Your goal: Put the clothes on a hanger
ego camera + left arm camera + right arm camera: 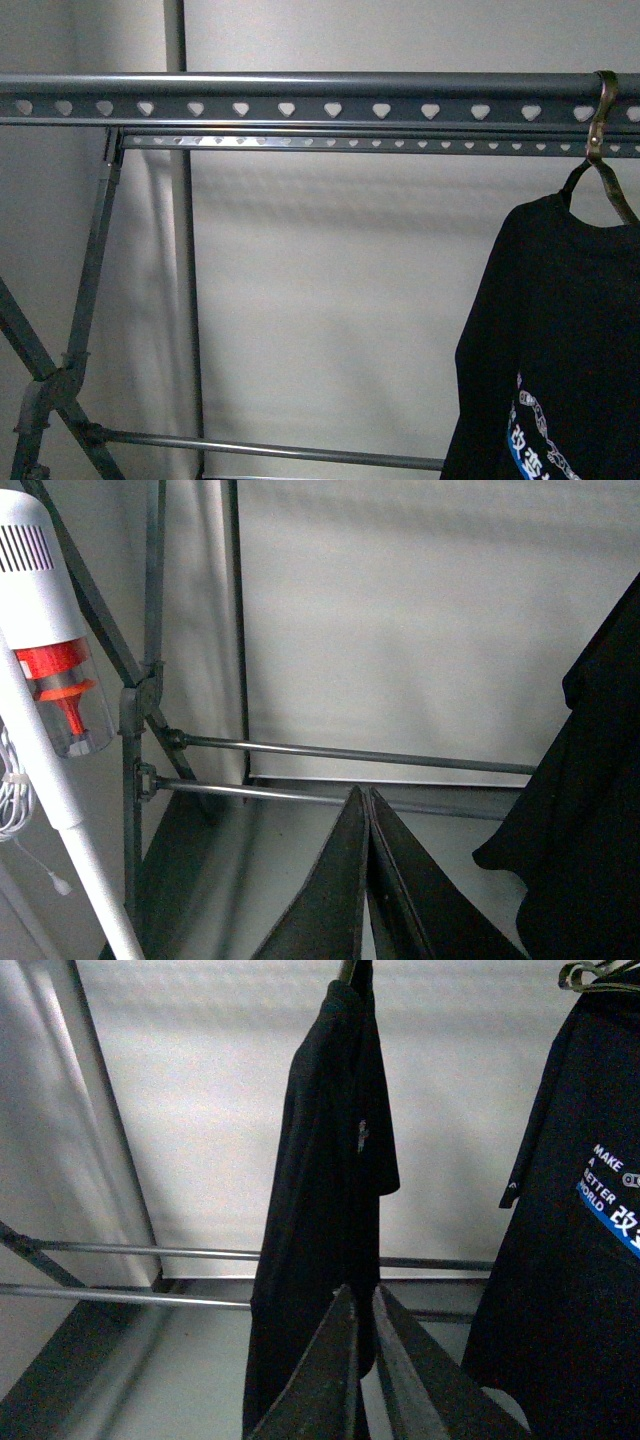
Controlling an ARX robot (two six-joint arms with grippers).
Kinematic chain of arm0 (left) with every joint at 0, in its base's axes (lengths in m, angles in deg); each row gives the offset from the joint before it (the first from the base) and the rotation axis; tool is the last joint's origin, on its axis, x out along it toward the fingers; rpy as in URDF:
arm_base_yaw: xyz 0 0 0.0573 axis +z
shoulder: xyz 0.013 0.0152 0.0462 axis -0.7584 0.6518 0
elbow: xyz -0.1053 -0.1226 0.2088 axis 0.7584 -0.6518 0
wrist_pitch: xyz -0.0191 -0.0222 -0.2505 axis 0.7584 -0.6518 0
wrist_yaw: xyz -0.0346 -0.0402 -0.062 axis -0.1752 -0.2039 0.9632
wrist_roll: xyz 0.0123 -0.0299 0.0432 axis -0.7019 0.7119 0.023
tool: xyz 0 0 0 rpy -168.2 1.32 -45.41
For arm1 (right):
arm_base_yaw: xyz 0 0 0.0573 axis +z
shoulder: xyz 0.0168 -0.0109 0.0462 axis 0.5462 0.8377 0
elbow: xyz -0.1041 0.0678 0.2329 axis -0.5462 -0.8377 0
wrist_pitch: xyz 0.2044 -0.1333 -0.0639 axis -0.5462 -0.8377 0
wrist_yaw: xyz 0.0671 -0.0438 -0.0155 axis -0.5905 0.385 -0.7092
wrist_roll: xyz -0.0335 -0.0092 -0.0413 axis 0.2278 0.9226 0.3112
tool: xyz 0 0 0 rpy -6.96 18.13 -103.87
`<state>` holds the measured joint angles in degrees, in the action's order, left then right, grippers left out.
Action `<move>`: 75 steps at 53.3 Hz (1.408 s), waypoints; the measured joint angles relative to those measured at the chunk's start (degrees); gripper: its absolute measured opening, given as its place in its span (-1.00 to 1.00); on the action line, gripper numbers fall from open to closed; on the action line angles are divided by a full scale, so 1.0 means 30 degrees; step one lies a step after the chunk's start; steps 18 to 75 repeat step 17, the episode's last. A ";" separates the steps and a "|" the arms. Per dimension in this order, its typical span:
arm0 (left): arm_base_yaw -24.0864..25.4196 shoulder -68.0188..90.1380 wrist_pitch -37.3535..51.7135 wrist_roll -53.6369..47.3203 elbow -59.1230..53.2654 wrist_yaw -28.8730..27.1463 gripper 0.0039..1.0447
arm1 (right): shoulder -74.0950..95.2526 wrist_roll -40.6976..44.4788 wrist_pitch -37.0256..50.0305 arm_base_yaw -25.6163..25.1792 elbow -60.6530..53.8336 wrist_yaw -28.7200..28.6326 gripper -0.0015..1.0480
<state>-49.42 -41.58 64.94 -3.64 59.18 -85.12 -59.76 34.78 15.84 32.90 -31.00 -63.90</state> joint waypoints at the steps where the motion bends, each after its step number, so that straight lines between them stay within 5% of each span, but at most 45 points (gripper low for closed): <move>1: 0.0000 -0.0080 -0.0087 0.0000 0.0000 0.0000 -0.94 | 0.0000 0.0000 0.0000 0.0000 0.0000 0.0000 -0.55; 6: 0.0000 -0.2798 -0.3315 0.0000 0.0007 0.0015 -0.94 | -0.0007 0.0000 0.0000 0.0000 -0.0007 0.0015 -0.08; 17: 0.0000 -0.3453 -0.3606 0.0015 0.0007 0.0000 -0.91 | -0.0029 0.0000 0.0029 0.0000 -0.0007 0.0007 0.65; 75: 0.0000 -0.3453 -0.3606 0.0015 0.0007 0.0000 -0.91 | -0.0029 0.0000 0.0029 0.0000 -0.0007 0.0007 0.65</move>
